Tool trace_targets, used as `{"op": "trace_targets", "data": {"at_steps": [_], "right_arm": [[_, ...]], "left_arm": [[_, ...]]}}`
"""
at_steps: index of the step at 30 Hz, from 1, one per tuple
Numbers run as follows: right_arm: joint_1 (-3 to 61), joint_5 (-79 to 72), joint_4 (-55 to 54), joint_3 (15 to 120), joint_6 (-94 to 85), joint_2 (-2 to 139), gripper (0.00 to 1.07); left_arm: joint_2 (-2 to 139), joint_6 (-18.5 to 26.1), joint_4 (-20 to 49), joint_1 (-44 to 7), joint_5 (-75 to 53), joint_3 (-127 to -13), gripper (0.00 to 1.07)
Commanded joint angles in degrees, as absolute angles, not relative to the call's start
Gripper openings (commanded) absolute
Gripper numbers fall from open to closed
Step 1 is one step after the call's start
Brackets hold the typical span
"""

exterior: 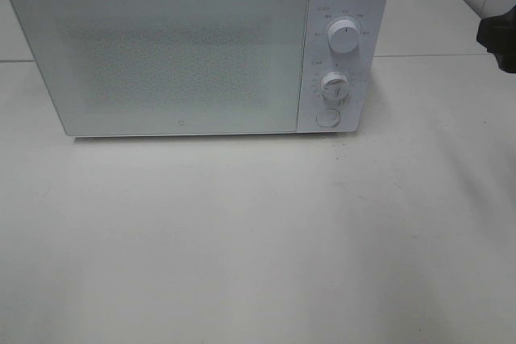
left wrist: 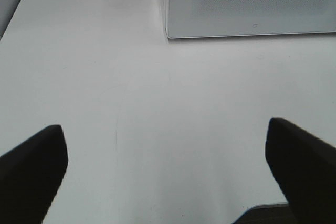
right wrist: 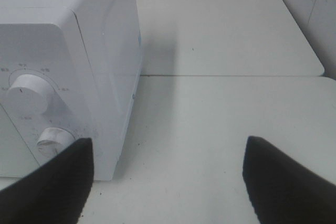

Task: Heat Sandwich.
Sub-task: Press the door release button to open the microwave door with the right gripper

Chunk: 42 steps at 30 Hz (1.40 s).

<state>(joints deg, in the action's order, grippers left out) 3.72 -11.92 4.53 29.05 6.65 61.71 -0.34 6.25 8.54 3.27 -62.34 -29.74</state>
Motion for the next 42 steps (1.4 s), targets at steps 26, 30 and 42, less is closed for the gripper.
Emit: {"op": "trace_targets", "data": {"at_steps": [26, 30, 42], "right_arm": [[3.5, -45.8, -9.2, 12.8, -3.8, 70.8, 0.76], [6.2, -45.8, -10.7, 12.8, -4.2, 70.8, 0.76], [23.1, -56.0, -25.4, 12.8, -10.9, 81.3, 0.76]], "left_arm": [[-1.3, 6.4, 8.4, 2.9, -61.5, -29.7, 0.98], [-1.3, 6.4, 8.4, 2.9, -61.5, -29.7, 0.98], [-1.3, 6.4, 8.4, 2.9, -61.5, -29.7, 0.98]]}}
